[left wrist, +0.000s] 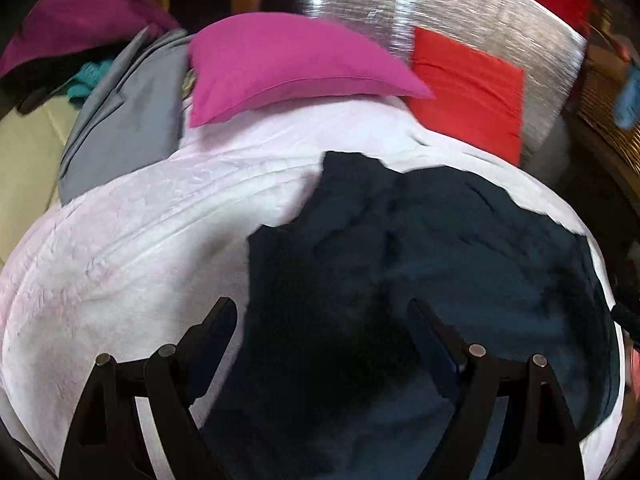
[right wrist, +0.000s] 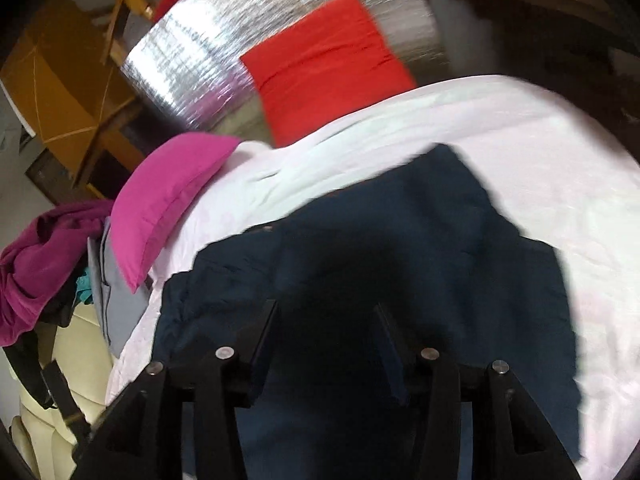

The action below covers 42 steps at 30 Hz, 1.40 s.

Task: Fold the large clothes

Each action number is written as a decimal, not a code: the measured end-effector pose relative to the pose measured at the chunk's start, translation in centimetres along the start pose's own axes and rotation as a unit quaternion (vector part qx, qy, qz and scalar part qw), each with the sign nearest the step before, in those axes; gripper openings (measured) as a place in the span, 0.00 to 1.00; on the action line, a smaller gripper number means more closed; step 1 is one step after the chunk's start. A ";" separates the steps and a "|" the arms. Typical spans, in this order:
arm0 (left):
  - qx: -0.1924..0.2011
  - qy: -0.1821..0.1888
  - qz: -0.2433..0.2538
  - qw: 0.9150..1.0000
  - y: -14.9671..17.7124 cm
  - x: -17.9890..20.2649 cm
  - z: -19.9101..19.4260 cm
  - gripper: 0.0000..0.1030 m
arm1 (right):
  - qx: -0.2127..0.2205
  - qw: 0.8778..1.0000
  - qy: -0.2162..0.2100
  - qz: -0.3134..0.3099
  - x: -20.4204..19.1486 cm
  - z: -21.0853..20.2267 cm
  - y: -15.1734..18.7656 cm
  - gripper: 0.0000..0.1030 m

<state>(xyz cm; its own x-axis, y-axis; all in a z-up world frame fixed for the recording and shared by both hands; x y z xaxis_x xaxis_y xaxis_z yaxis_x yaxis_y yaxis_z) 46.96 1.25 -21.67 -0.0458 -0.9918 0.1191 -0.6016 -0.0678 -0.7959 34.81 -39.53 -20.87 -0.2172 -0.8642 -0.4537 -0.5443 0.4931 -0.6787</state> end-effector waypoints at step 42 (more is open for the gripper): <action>-0.104 0.158 -0.354 0.916 9.3 -5.8 -2.1 0.82 | -0.032 0.955 -0.077 0.285 11.7 -1.4 8.7 0.74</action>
<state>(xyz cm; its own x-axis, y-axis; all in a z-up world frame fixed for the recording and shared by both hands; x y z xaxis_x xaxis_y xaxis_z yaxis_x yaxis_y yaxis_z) 39.92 6.55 -28.55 0.2062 -0.6236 0.7540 -0.7074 -0.6274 -0.3254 26.38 -45.56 -31.26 -0.3741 -0.4291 -0.8221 -0.4229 0.8679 -0.2605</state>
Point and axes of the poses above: each gripper's, at about its wrist camera, not at the fingertips, and z roughly the way its jaws point, x to its right, y to its underside, the point moved 6 cm from there along z, roughly the way its jaws point, and after that the axes turned 13 degrees about x, right-handed, at the moved point
